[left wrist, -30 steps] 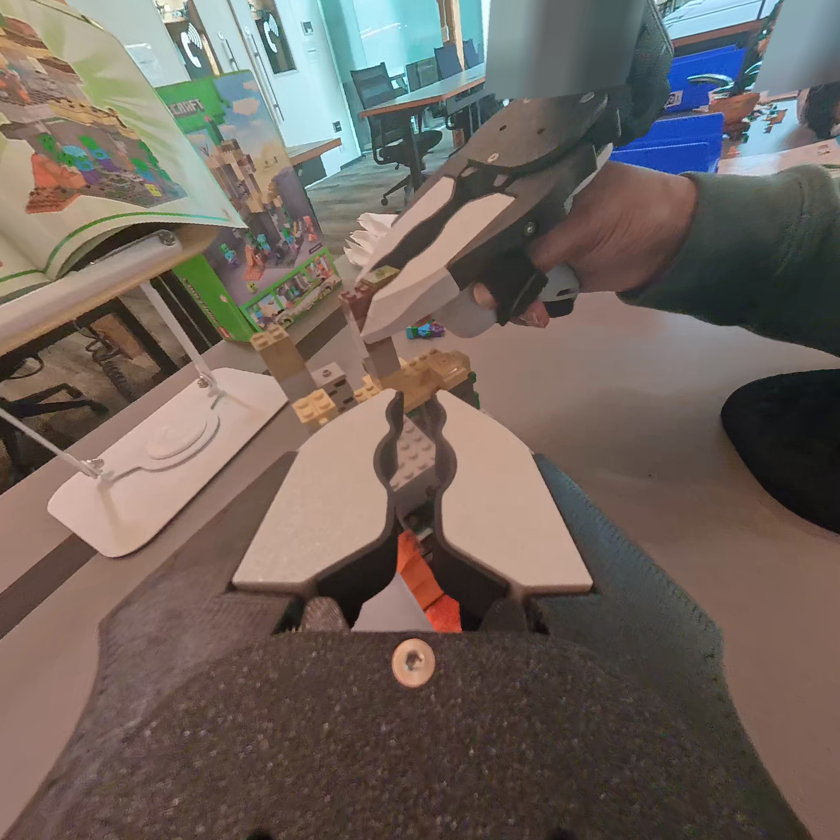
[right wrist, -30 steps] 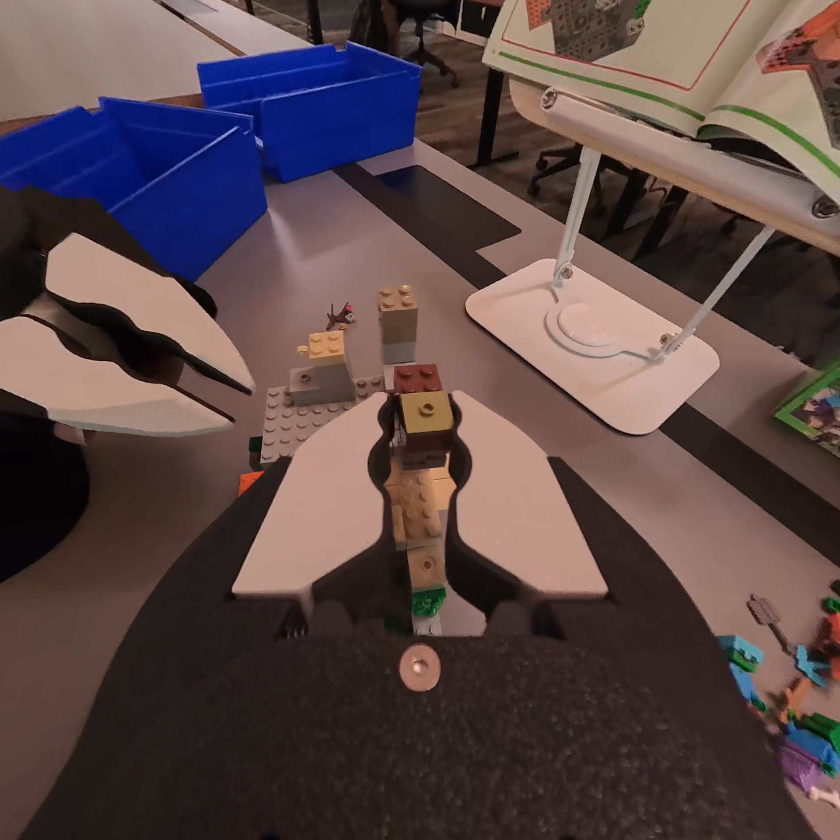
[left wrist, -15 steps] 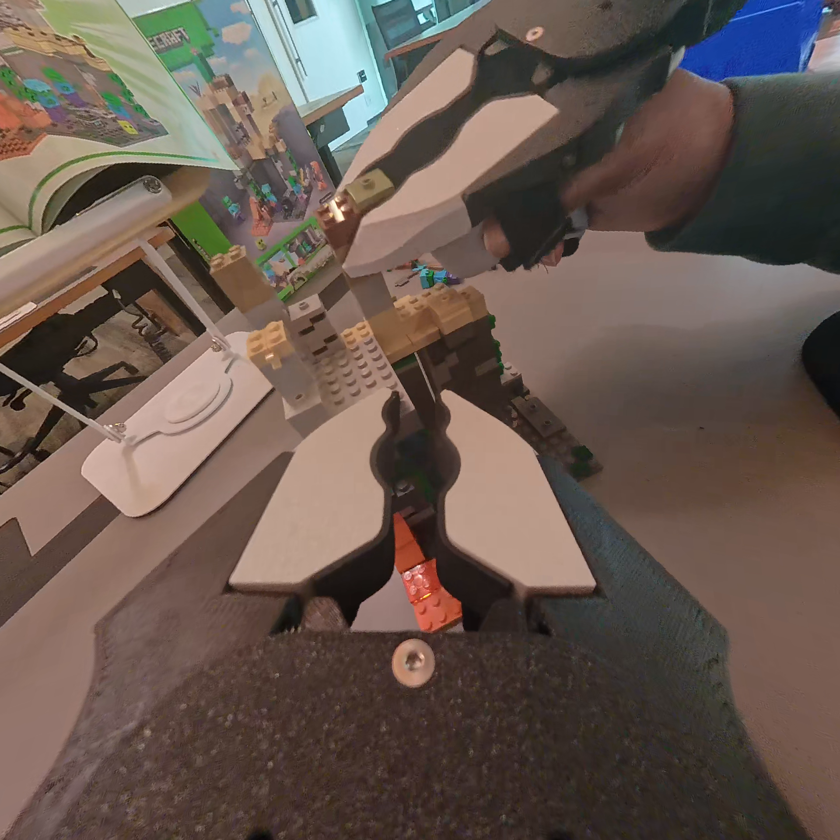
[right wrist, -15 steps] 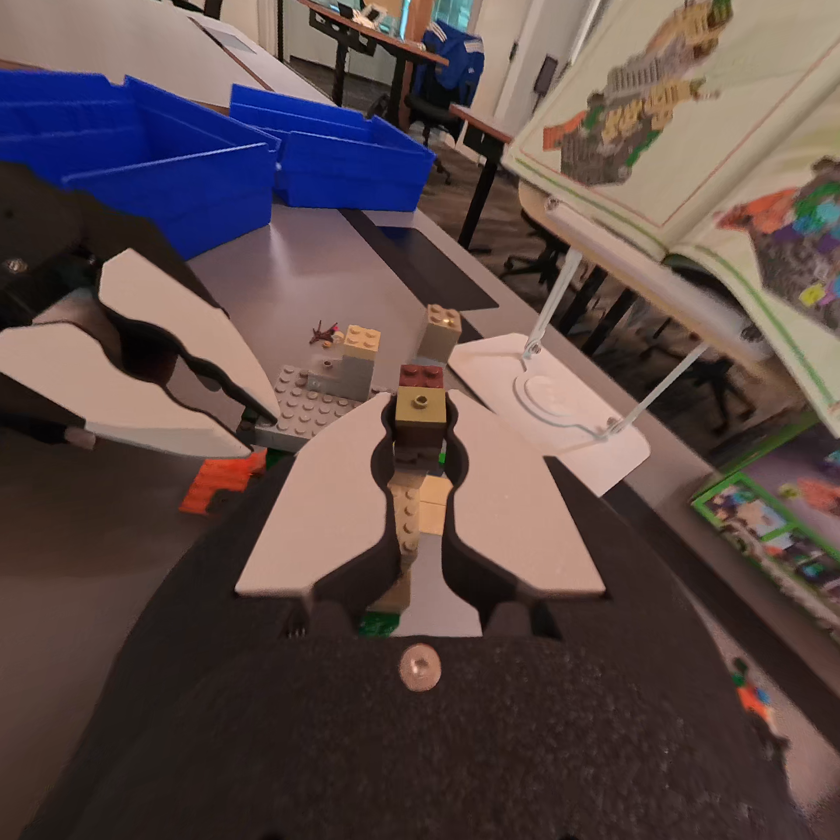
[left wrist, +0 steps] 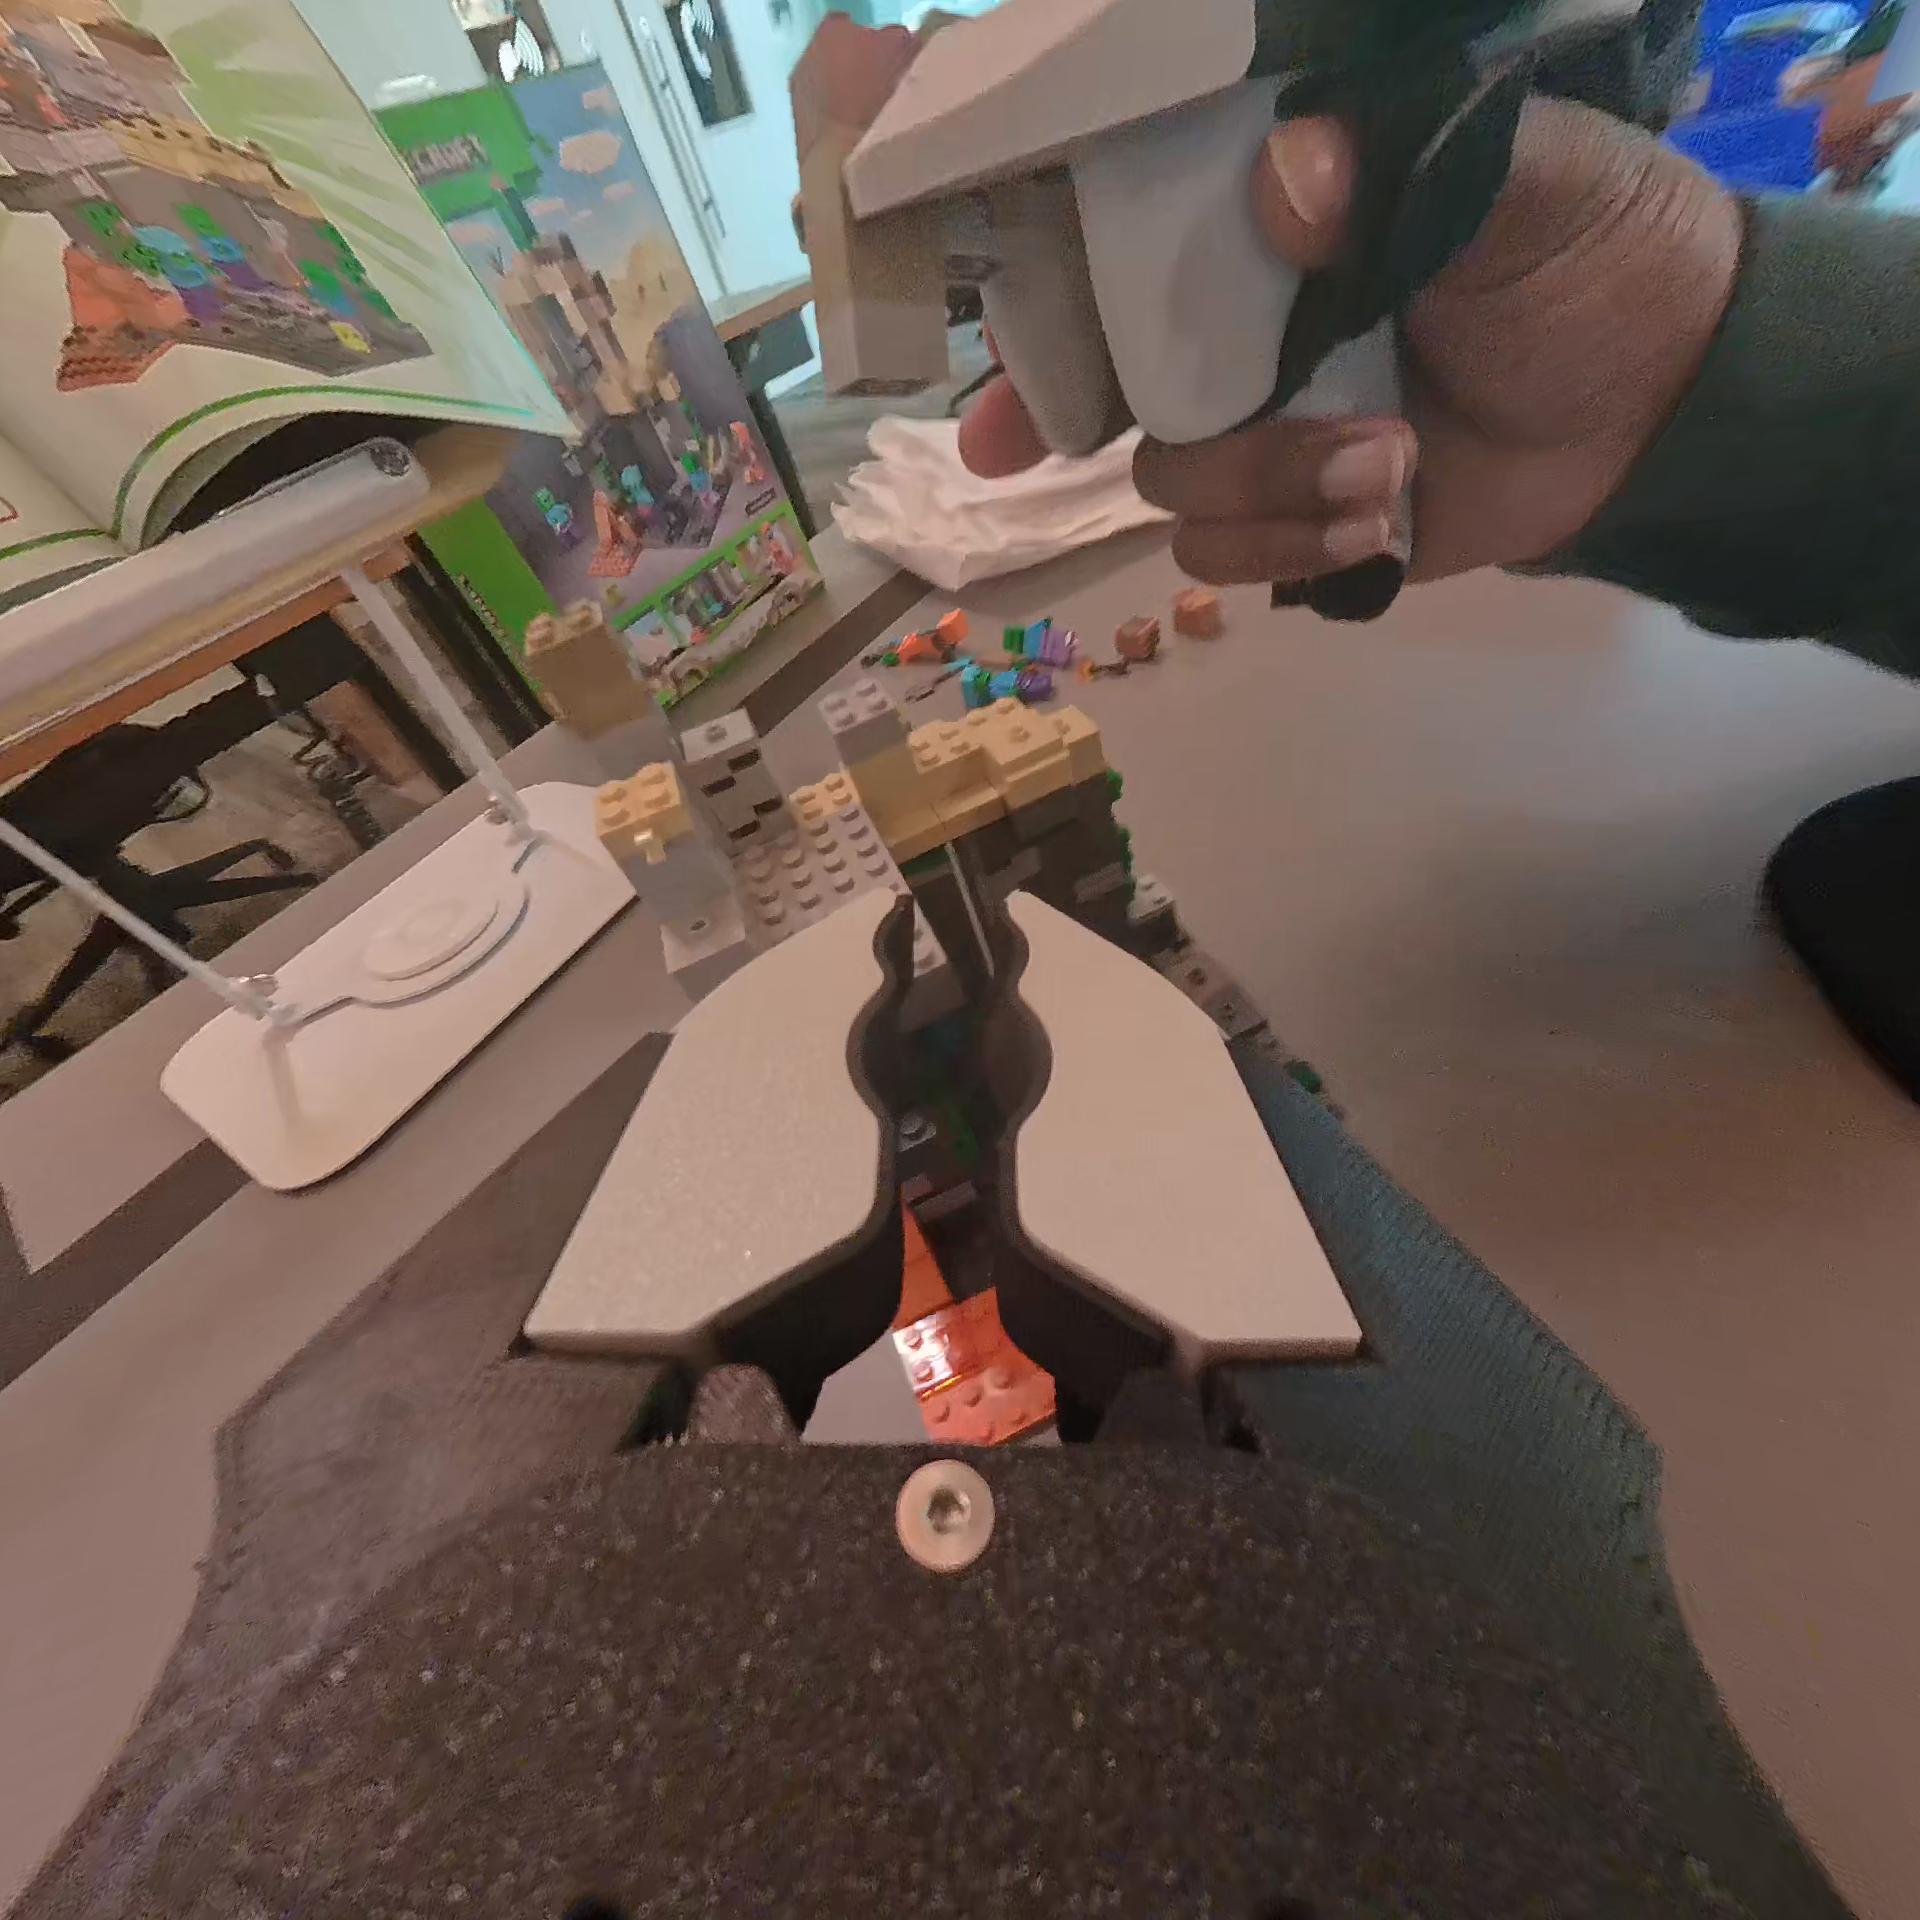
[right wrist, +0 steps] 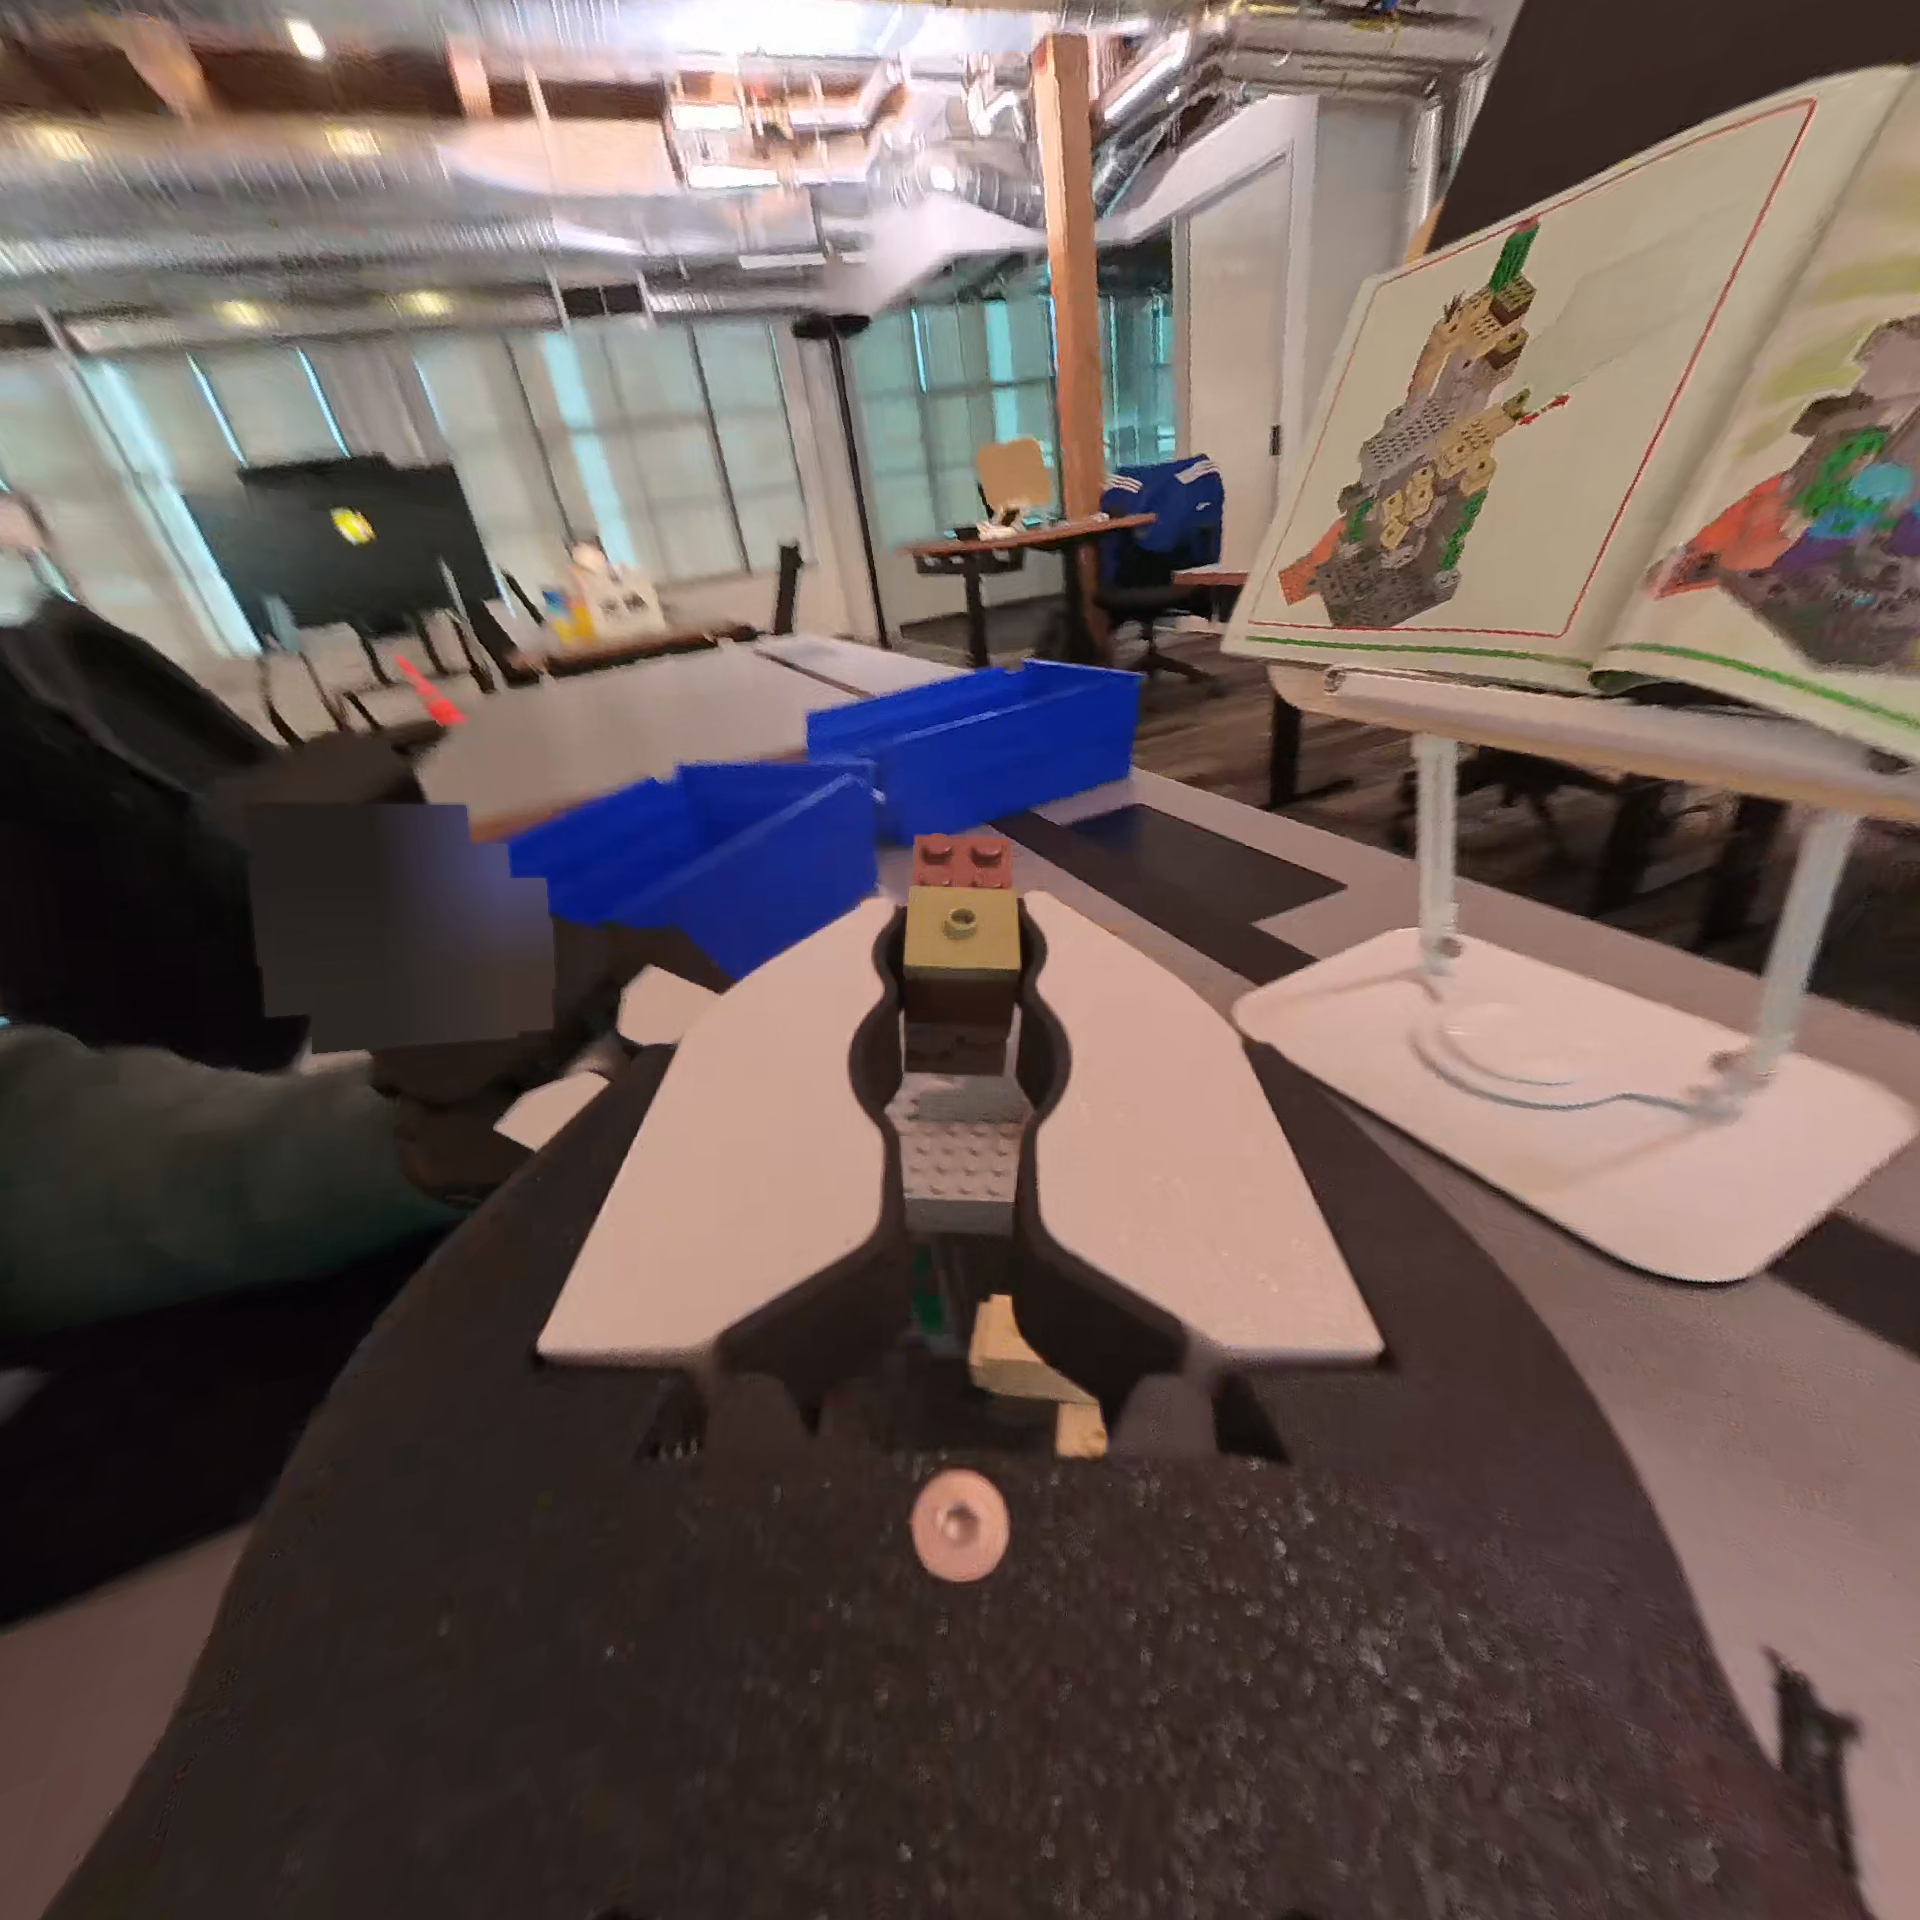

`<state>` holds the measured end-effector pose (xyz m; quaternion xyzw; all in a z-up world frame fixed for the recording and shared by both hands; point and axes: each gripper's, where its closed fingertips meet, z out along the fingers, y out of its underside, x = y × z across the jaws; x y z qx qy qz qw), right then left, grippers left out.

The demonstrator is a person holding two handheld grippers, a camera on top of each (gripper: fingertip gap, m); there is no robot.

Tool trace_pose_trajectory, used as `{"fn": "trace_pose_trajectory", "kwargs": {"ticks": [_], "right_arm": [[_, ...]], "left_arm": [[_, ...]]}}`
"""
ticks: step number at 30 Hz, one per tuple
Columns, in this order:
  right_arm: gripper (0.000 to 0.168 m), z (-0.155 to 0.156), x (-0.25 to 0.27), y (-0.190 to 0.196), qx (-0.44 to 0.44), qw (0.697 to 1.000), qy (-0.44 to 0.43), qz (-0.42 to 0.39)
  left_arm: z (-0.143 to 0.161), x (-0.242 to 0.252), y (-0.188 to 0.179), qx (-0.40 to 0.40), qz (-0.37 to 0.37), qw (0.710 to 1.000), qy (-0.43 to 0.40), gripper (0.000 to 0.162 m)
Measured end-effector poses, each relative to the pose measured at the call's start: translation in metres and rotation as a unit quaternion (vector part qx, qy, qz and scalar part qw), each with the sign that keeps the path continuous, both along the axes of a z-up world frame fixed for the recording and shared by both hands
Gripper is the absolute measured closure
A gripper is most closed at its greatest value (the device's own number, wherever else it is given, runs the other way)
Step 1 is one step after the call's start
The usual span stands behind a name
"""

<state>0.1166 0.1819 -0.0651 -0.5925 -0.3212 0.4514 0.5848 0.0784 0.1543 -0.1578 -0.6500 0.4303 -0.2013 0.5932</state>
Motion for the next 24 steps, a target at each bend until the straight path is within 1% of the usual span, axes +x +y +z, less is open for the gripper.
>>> {"fn": "trace_pose_trajectory", "kwargs": {"ticks": [4, 7, 10, 12, 14, 16, 18, 20, 21, 24], "right_arm": [[0.151, -0.001, -0.014, -0.028, -0.05, 0.996, 0.027, 0.063], [0.151, -0.011, -0.03, -0.057, -0.069, 0.989, 0.041, 0.123], [0.15, -0.023, -0.041, -0.079, -0.069, 0.984, 0.036, 0.16], [0.15, -0.029, -0.045, -0.087, -0.058, 0.983, 0.026, 0.171], [0.15, -0.031, -0.046, -0.093, -0.046, 0.983, 0.018, 0.179], [0.151, -0.033, -0.048, -0.097, -0.031, 0.983, 0.006, 0.182], [0.15, -0.035, -0.048, -0.1, -0.016, 0.983, -0.003, 0.184], [0.151, -0.038, -0.047, -0.098, 0.01, 0.986, -0.018, 0.168], [0.151, -0.04, -0.047, -0.099, 0.022, 0.986, -0.026, 0.165], [0.151, -0.051, -0.051, -0.104, 0.032, 0.982, -0.062, 0.175]], "left_arm": [[0.019, 0.007, -0.023, -0.044, -0.067, 0.993, -0.085, 0.148], [0.031, 0.011, -0.045, -0.096, -0.131, 0.973, -0.164, 0.148], [0.036, 0.009, -0.056, -0.123, -0.165, 0.956, -0.207, 0.145], [0.036, 0.008, -0.062, -0.134, -0.186, 0.949, -0.215, 0.142], [0.032, 0.01, -0.067, -0.135, -0.197, 0.949, -0.208, 0.139], [0.028, 0.012, -0.071, -0.127, -0.206, 0.951, -0.193, 0.14], [0.028, 0.013, -0.077, -0.119, -0.22, 0.949, -0.19, 0.144], [0.027, 0.014, -0.079, -0.124, -0.229, 0.947, -0.189, 0.133], [0.026, 0.014, -0.08, -0.129, -0.232, 0.945, -0.19, 0.132], [0.028, 0.013, -0.08, -0.138, -0.238, 0.94, -0.204, 0.136]]}}
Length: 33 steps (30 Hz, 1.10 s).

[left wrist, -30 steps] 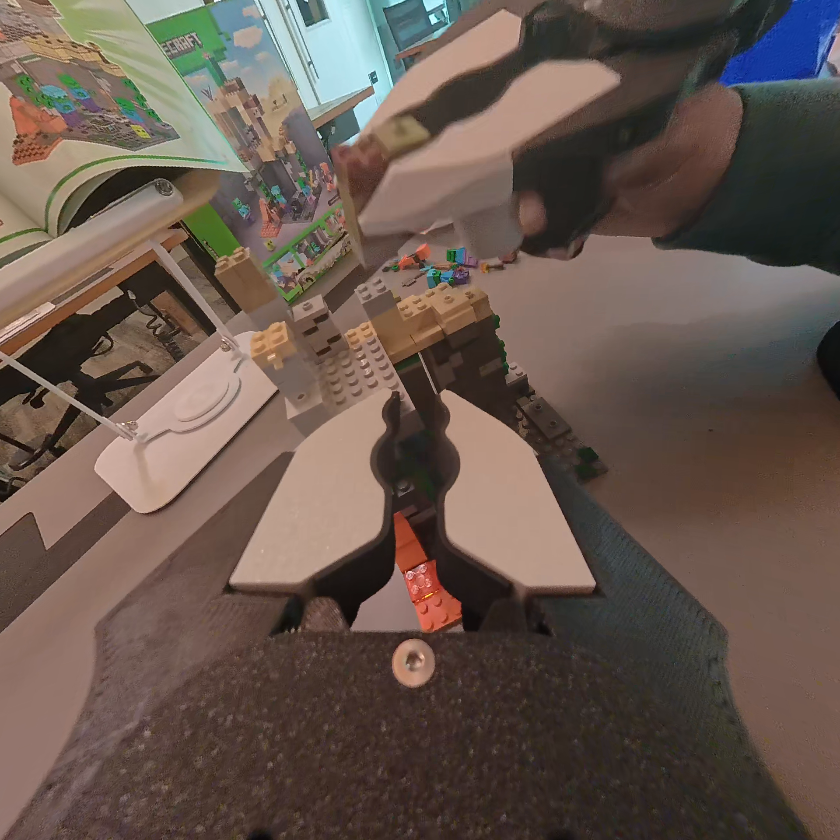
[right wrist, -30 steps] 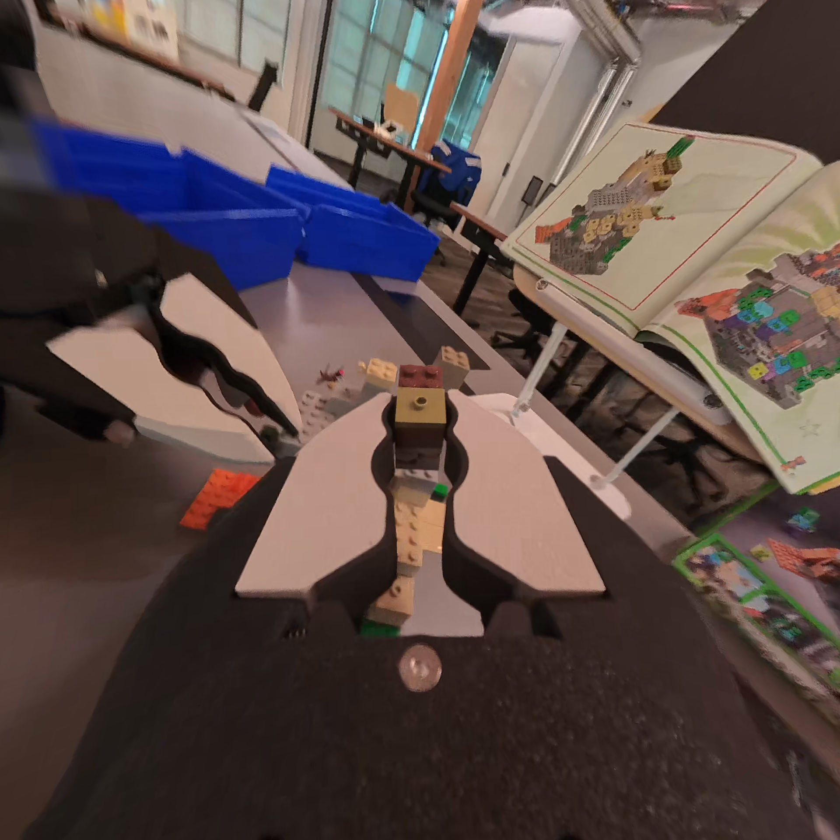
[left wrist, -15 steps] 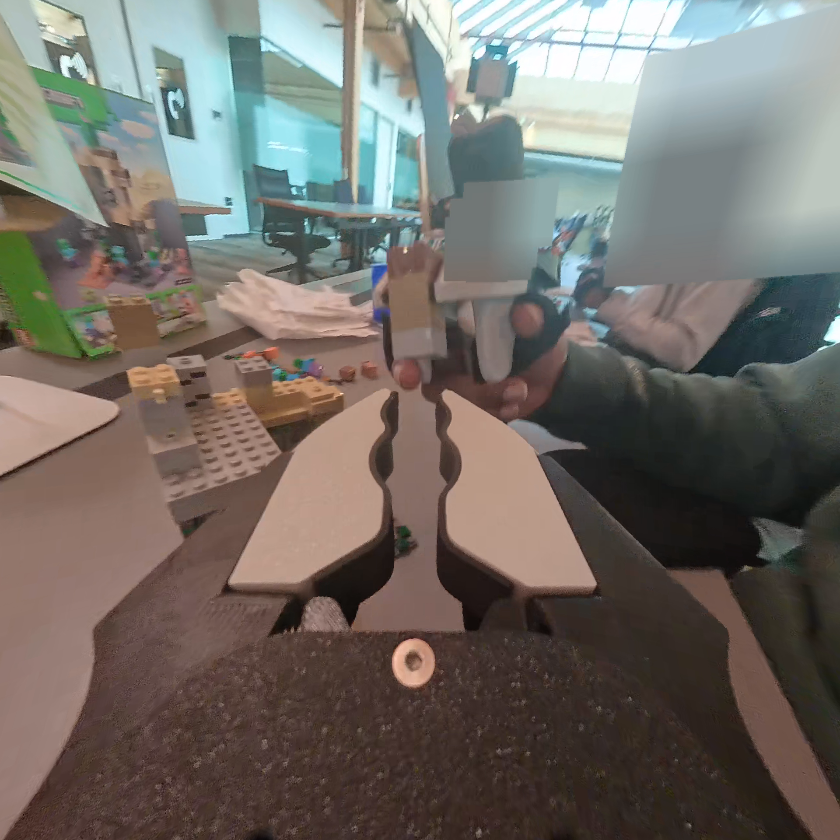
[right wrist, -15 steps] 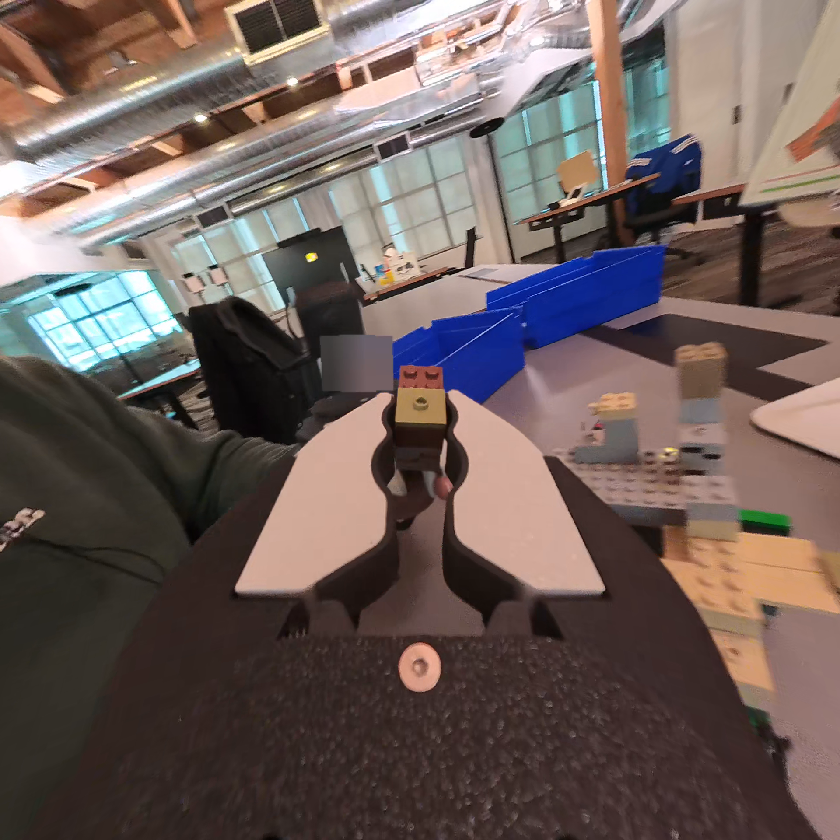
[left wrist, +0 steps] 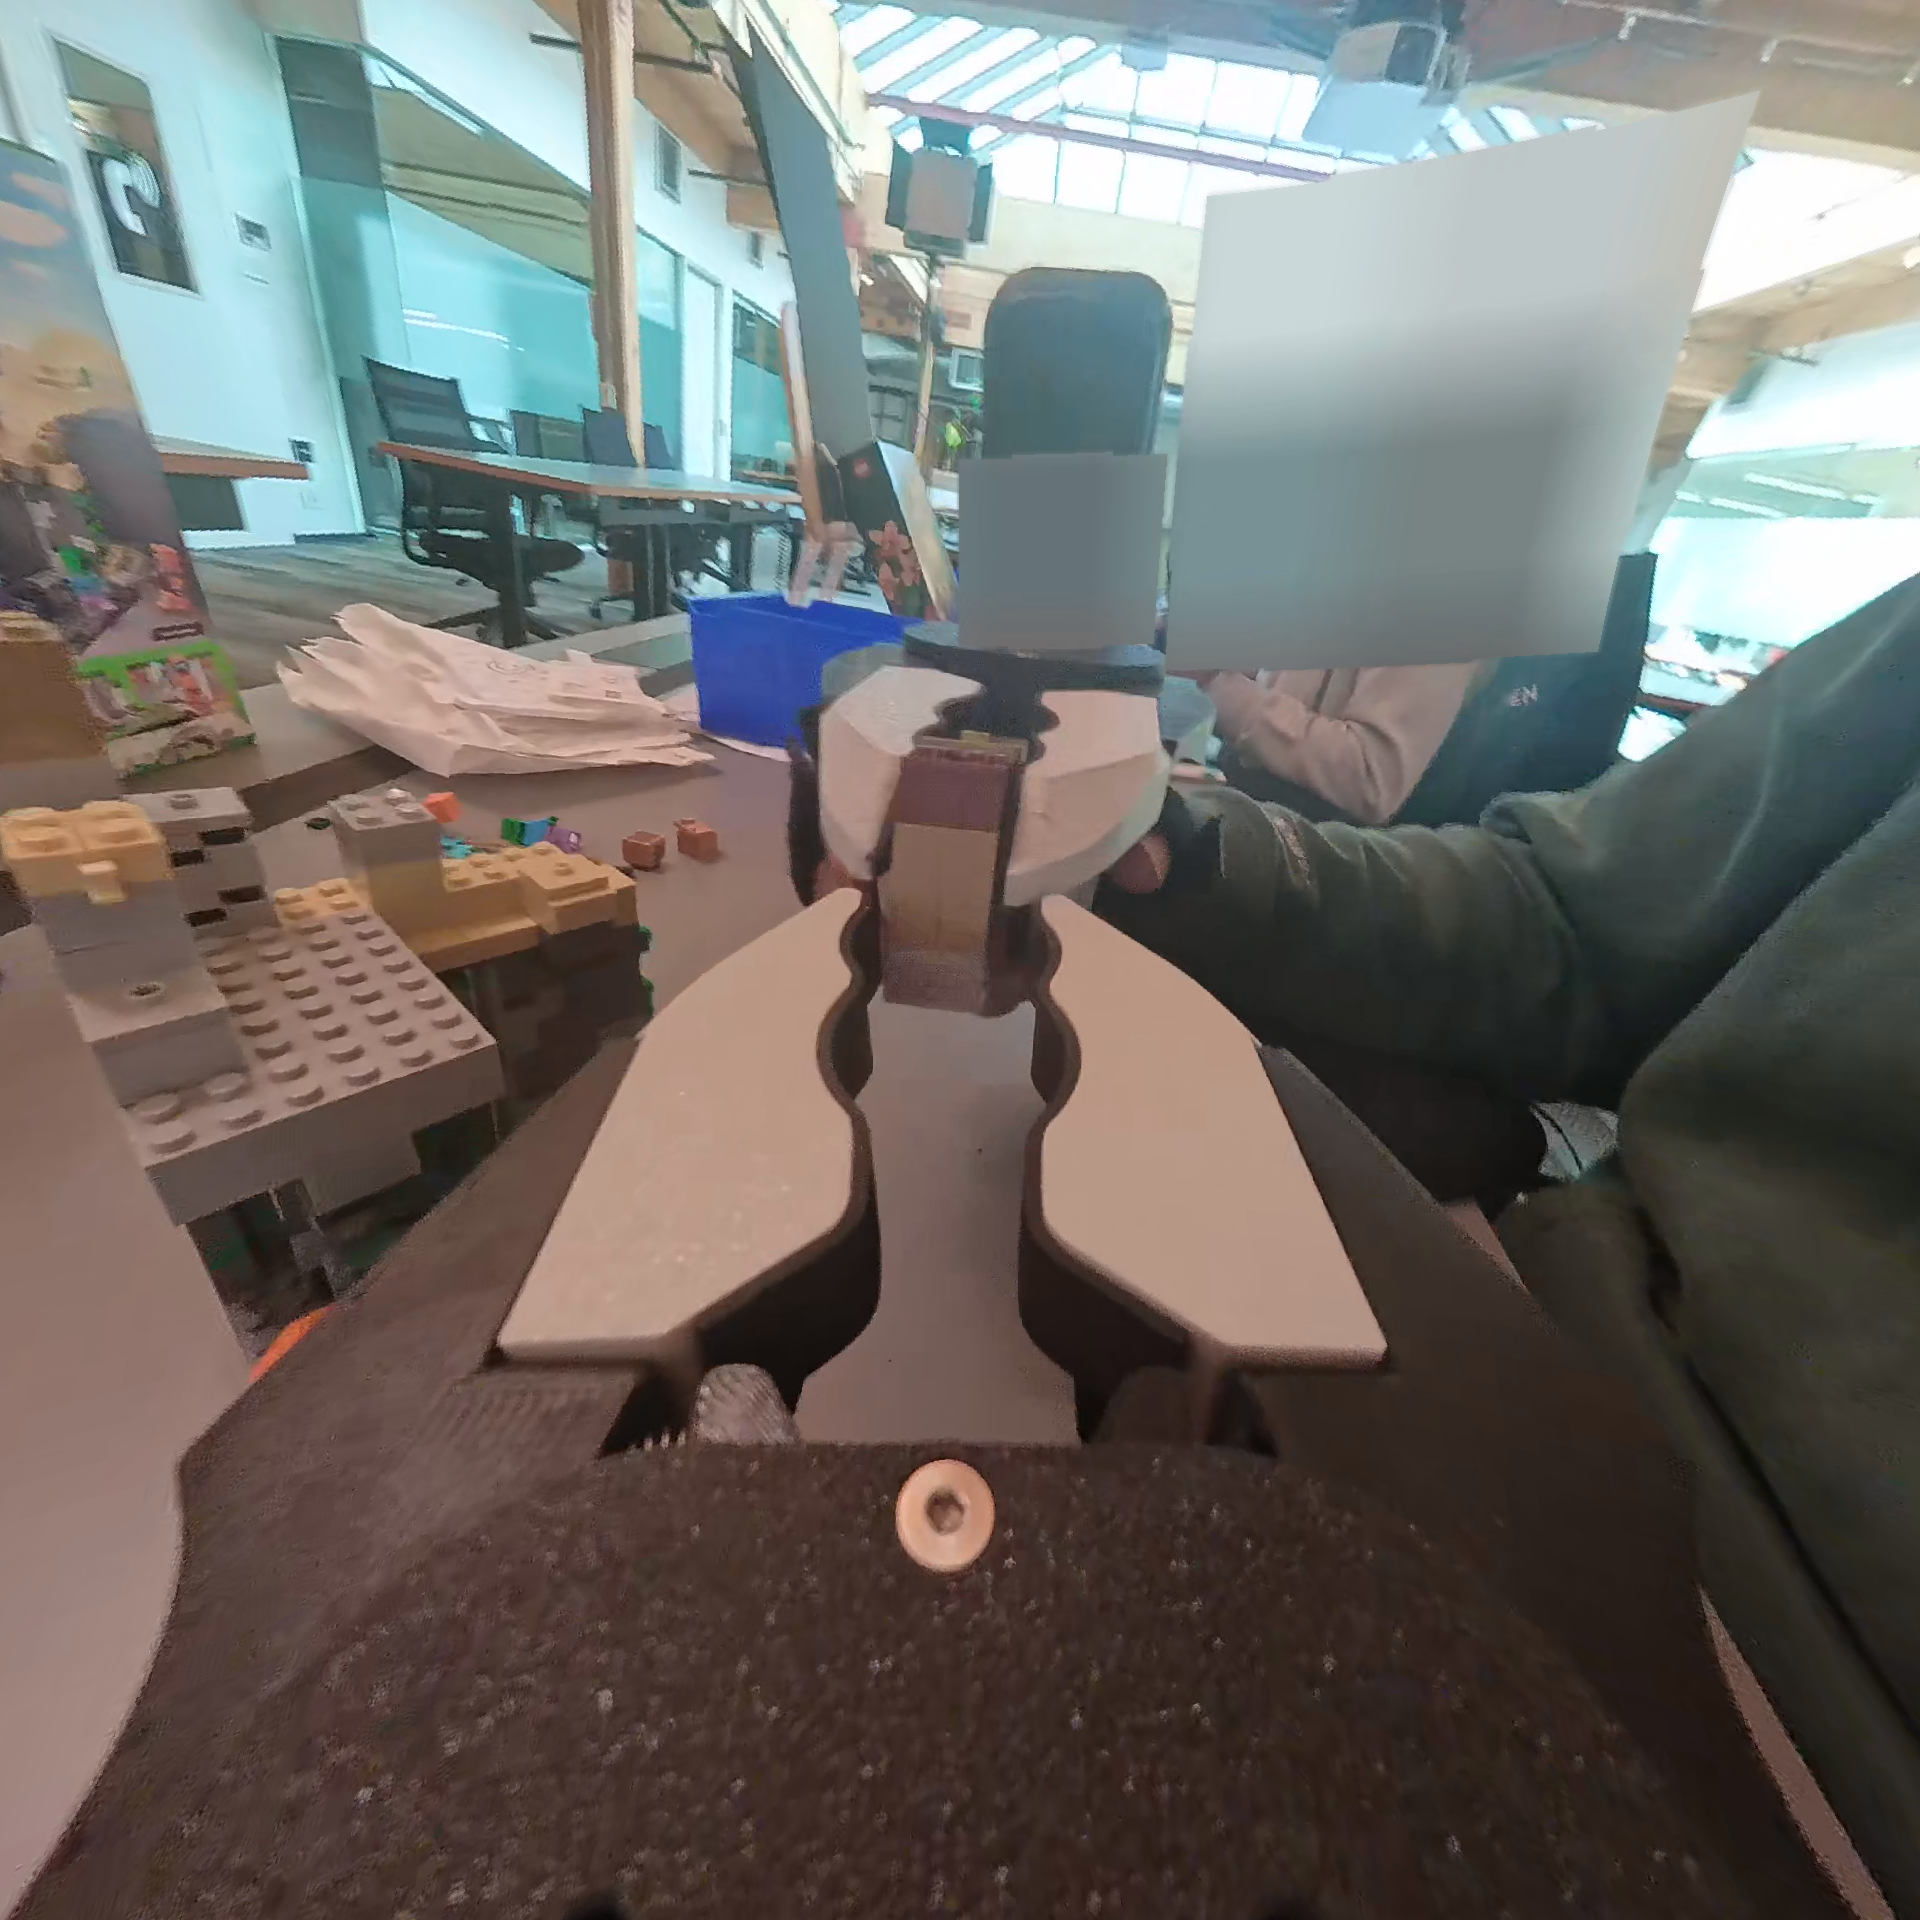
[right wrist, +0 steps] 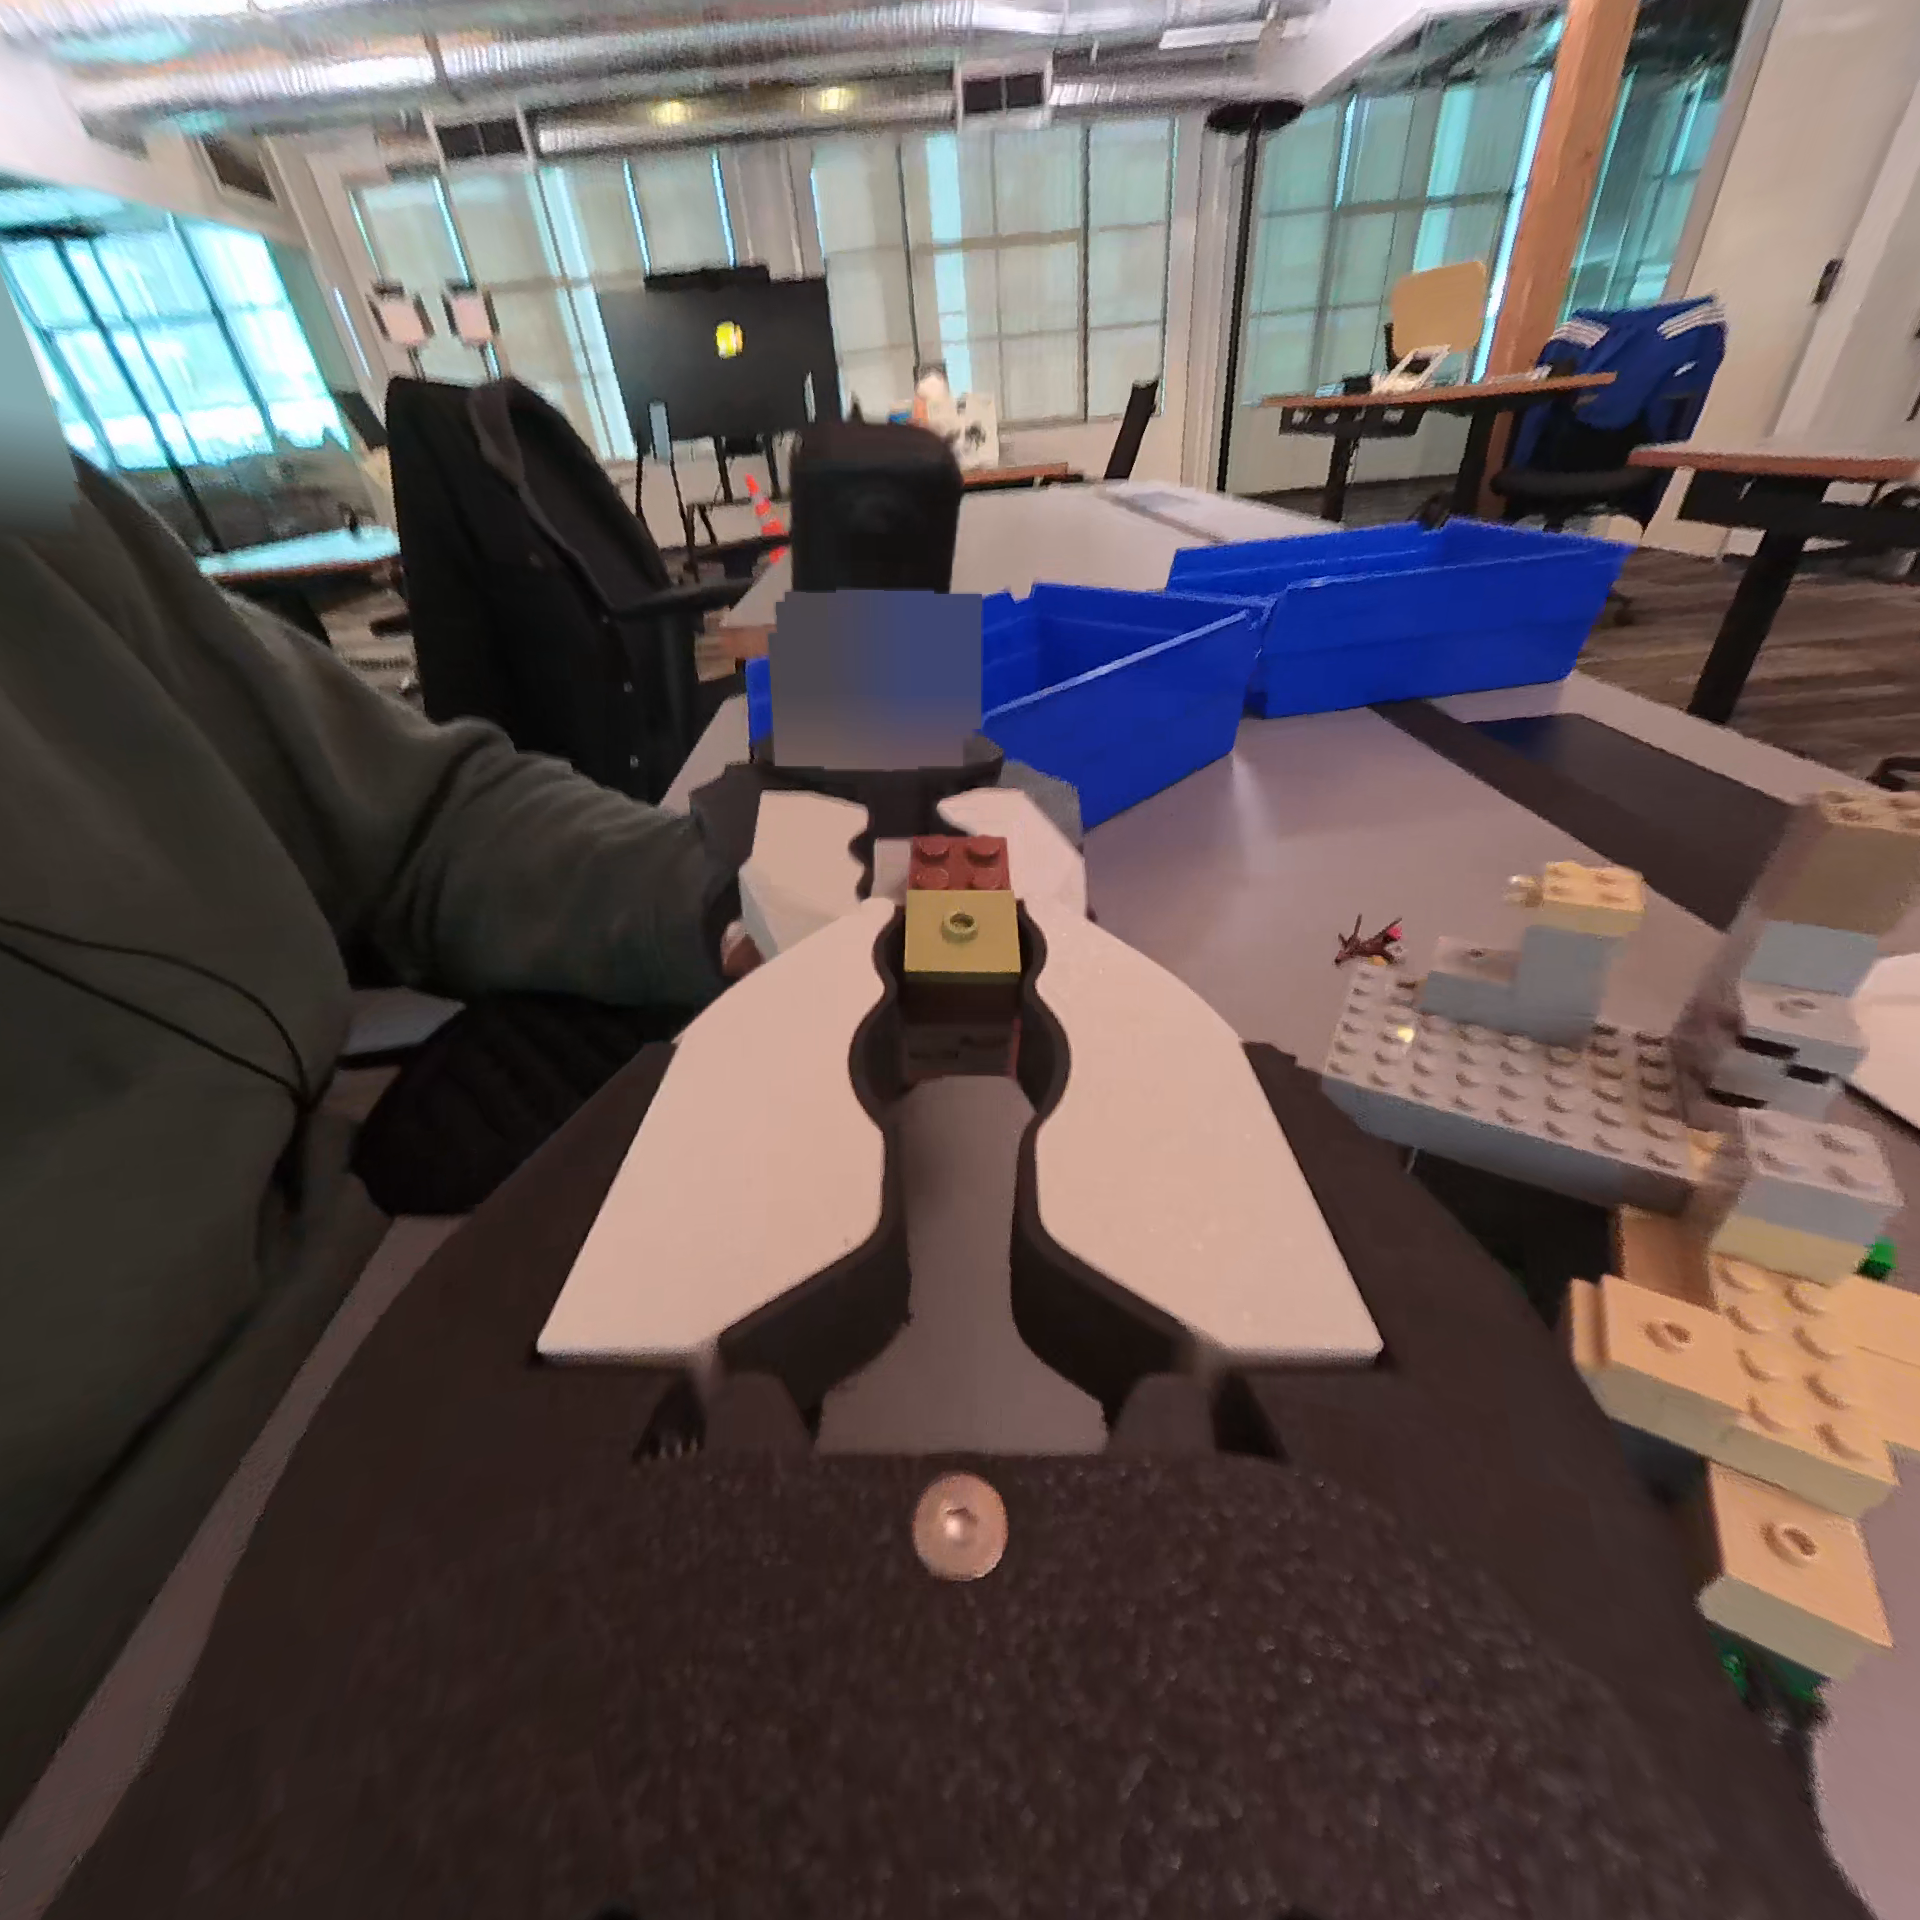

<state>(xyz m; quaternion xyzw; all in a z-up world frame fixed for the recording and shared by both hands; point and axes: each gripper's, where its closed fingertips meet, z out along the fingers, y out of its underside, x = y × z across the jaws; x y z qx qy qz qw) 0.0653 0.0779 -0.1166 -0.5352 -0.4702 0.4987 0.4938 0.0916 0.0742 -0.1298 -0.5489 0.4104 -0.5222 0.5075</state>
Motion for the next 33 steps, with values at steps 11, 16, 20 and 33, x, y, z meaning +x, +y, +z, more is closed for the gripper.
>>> {"fn": "trace_pose_trajectory", "kwargs": {"ticks": [11, 16, 20, 33], "right_arm": [[0.148, -0.008, 0.005, 0.001, -0.012, 1.0, -0.018, 0.008], [0.147, -0.007, 0.011, 0.006, -0.023, 1.0, -0.012, 0.002], [0.15, -0.008, 0.011, 0.007, -0.027, 1.0, -0.008, 0.003], [0.151, -0.027, 0.002, 0.001, -0.012, 0.998, -0.062, 0.01]], "left_arm": [[-0.013, -0.004, 0.002, 0.021, 0.0, 0.999, 0.04, 0.145], [-0.018, -0.009, 0.005, 0.014, 0.0, 0.999, 0.047, 0.145], [-0.02, -0.009, 0.005, 0.003, -0.007, 0.999, 0.045, 0.145], [-0.027, -0.007, 0.004, 0.011, -0.01, 0.998, 0.061, 0.143]]}}
